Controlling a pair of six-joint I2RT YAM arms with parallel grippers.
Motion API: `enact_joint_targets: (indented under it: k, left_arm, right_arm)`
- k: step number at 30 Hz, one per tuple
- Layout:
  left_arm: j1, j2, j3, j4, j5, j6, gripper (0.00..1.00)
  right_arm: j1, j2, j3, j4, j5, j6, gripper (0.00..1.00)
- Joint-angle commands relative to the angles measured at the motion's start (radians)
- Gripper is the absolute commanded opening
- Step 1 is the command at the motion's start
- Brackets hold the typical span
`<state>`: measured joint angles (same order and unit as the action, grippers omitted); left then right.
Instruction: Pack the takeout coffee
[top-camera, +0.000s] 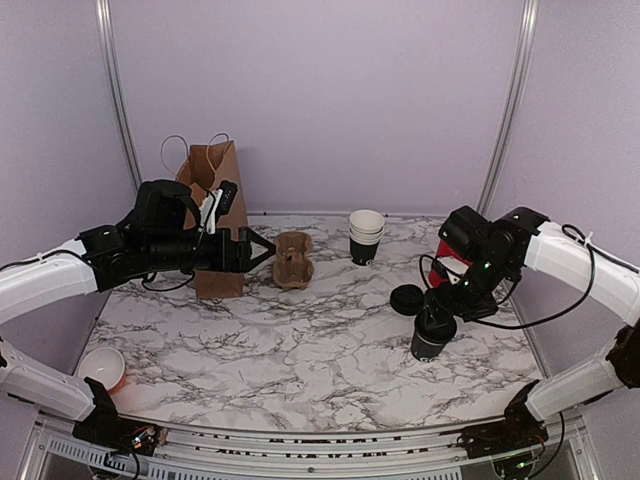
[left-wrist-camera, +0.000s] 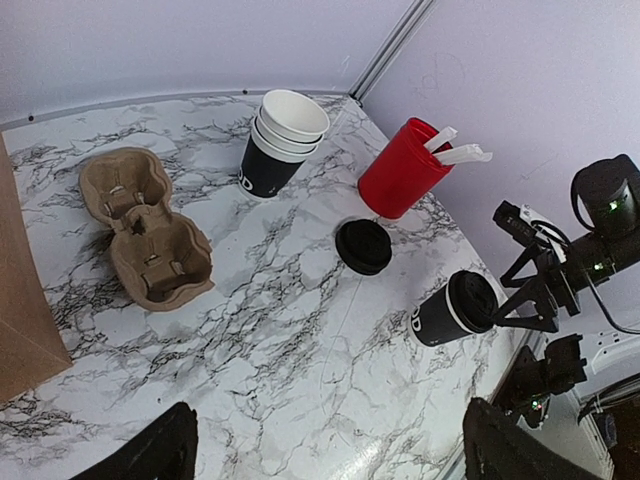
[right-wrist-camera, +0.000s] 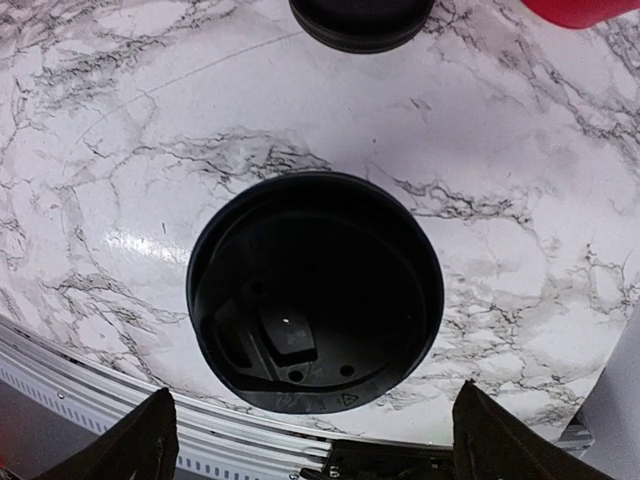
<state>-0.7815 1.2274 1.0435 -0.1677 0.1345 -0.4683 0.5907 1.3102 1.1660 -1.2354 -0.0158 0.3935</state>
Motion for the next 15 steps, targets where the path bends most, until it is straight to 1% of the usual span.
enact_joint_targets:
  k: [1,5,8,11,15]
  left_arm:
    - [0.005,-0.031,0.062,-0.045,0.015,-0.014,0.93]
    - [0.005,-0.038,0.145,-0.102,0.008,-0.021,0.93]
    - [0.007,-0.051,0.218,-0.139,-0.022,-0.021,0.93]
    - [0.016,-0.061,0.288,-0.187,-0.096,-0.027,0.93]
    - [0.043,-0.075,0.396,-0.299,-0.261,-0.024,0.93]
  right_arm:
    - [-0.007,-0.061,0.07,0.075,0.008,0.008,0.93]
    - [-0.002,-0.101,0.102,0.147,-0.005,0.005,0.93]
    - [0.002,-0.131,0.107,0.215,-0.012,-0.002,0.93]
    - [0.003,-0.153,0.099,0.282,-0.018,-0.01,0.93]
    - [0.004,-0.183,0.074,0.368,-0.023,-0.016,0.93]
